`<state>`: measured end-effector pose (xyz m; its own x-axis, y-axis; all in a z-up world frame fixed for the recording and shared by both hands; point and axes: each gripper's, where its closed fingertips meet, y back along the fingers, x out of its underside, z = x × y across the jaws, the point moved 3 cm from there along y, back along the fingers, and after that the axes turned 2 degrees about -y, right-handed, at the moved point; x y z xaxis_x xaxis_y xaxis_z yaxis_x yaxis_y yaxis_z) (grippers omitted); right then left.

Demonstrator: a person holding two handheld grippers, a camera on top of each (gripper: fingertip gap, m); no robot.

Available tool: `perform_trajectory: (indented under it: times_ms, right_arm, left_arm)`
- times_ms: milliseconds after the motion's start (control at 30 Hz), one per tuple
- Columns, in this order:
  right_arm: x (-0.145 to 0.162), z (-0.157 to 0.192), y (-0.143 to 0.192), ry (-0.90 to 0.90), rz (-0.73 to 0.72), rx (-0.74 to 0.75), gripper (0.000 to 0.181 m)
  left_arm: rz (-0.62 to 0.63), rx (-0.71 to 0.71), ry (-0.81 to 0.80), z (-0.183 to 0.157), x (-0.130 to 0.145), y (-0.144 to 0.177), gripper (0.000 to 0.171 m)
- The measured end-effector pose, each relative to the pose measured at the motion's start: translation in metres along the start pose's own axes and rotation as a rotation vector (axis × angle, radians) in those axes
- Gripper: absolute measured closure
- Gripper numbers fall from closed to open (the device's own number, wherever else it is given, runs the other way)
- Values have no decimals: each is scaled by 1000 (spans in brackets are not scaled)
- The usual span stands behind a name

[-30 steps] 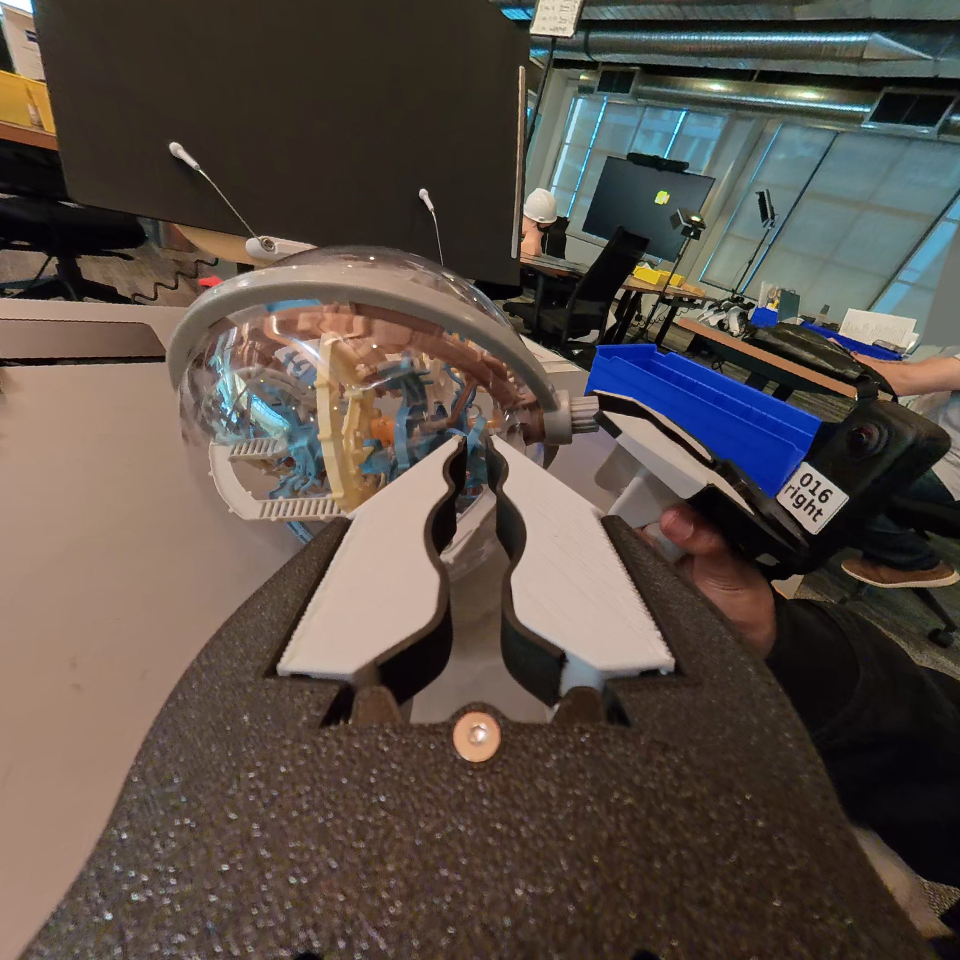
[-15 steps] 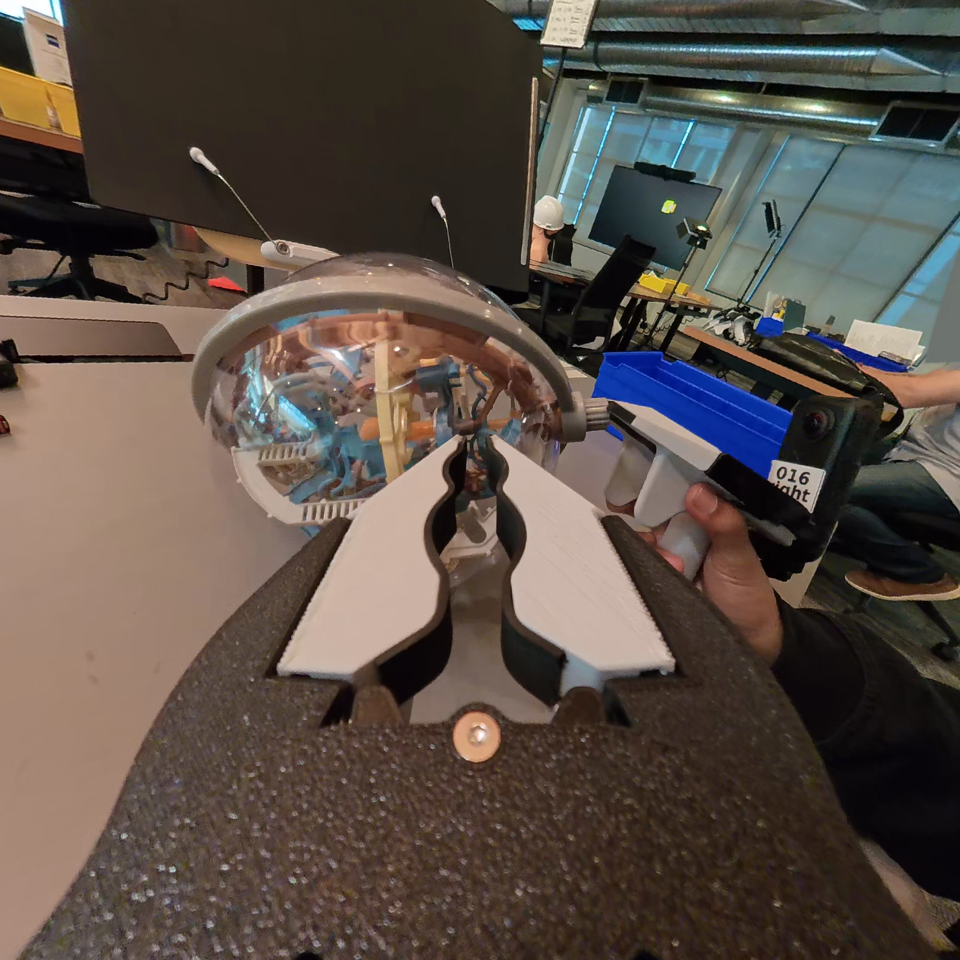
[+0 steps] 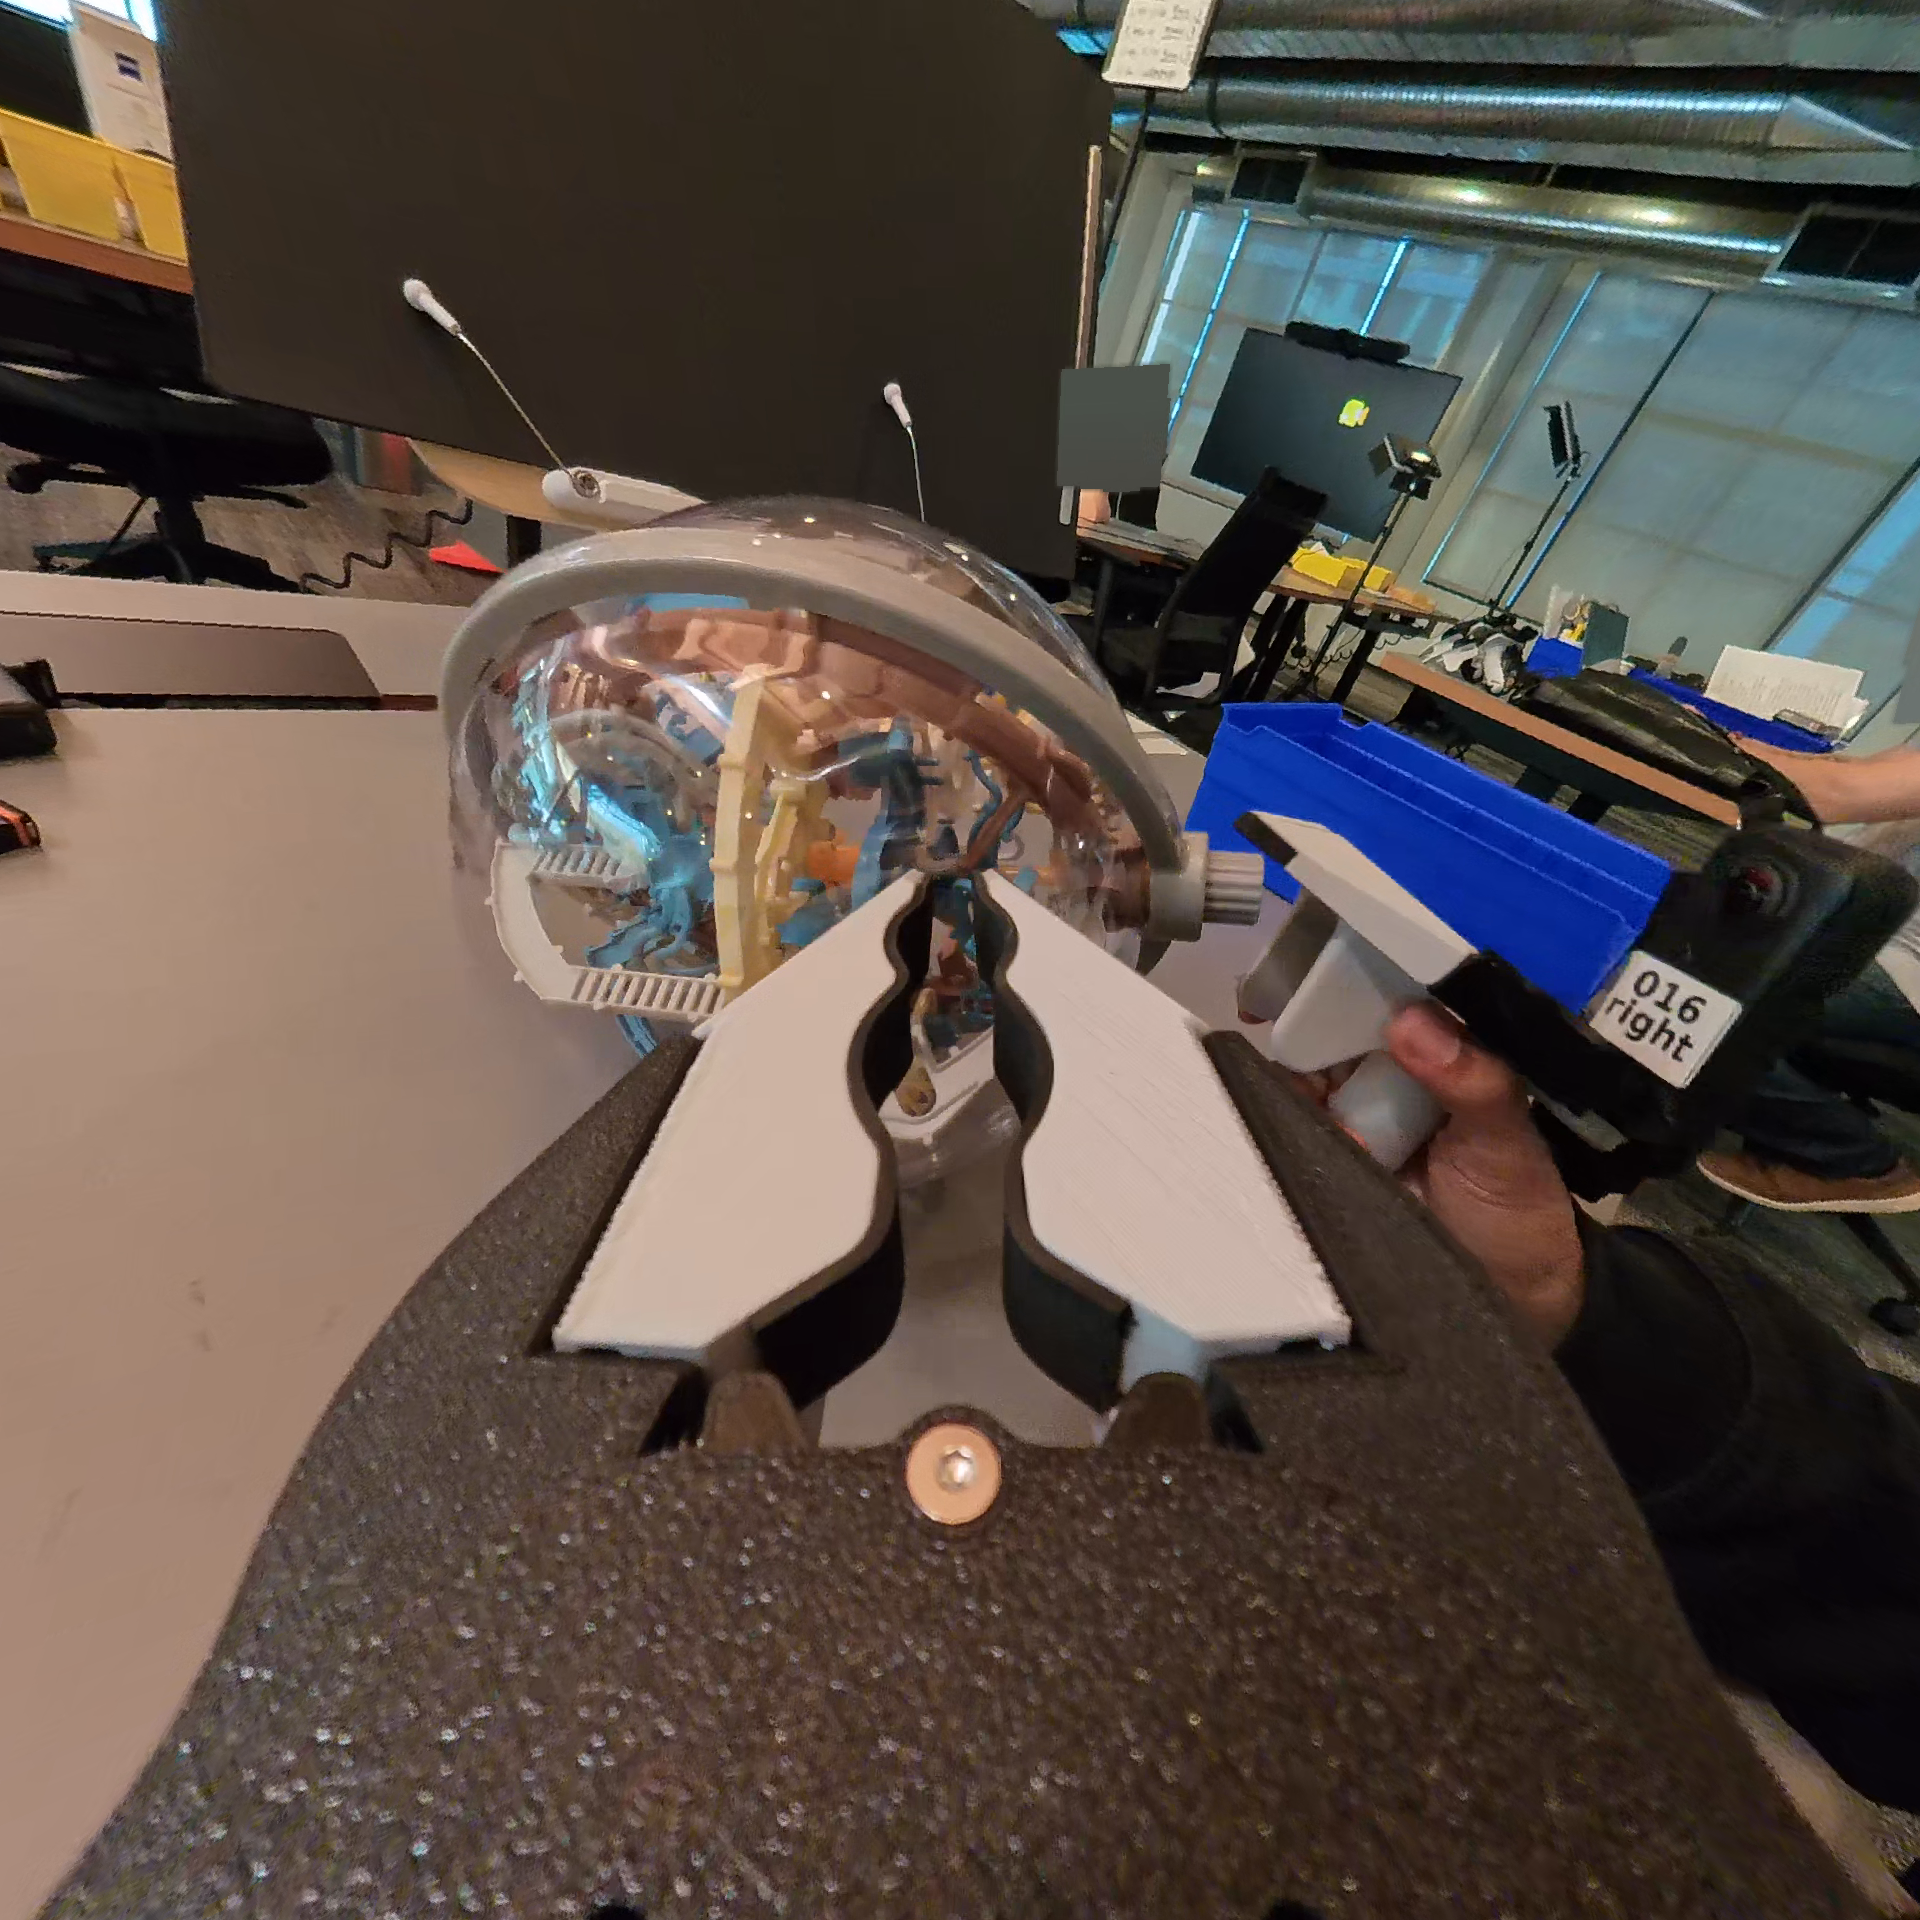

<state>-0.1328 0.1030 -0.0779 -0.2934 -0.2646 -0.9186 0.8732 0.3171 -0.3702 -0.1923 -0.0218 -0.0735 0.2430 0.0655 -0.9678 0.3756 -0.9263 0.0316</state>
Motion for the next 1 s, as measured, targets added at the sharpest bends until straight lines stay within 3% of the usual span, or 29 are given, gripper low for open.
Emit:
perform_trajectory:
  times_ms: [67, 167, 267, 467, 867, 1000]
  right_arm:
    - [-4, 11, 1, -40, -34, -74, 177]
    - [2, 15, -3, -124, 20, -120, 141]
    - [7, 19, -5, -82, 41, -131, 134]
    - [16, 31, -8, 215, 62, -63, 135]
    - [19, 26, -9, 356, 64, 23, 142]
    - [18, 14, -8, 328, 74, 80, 141]
  left_arm:
    - [-5, 5, 0, -1, -1, 1, 167]
    - [-8, 7, -4, -2, -3, 1, 167]
    - [-14, -5, -6, -1, -3, 1, 167]
    - [-20, -7, 4, 2, -5, 3, 166]
    - [-21, -9, 10, 4, -6, 4, 166]
    - [-20, -10, 11, 4, -5, 4, 166]
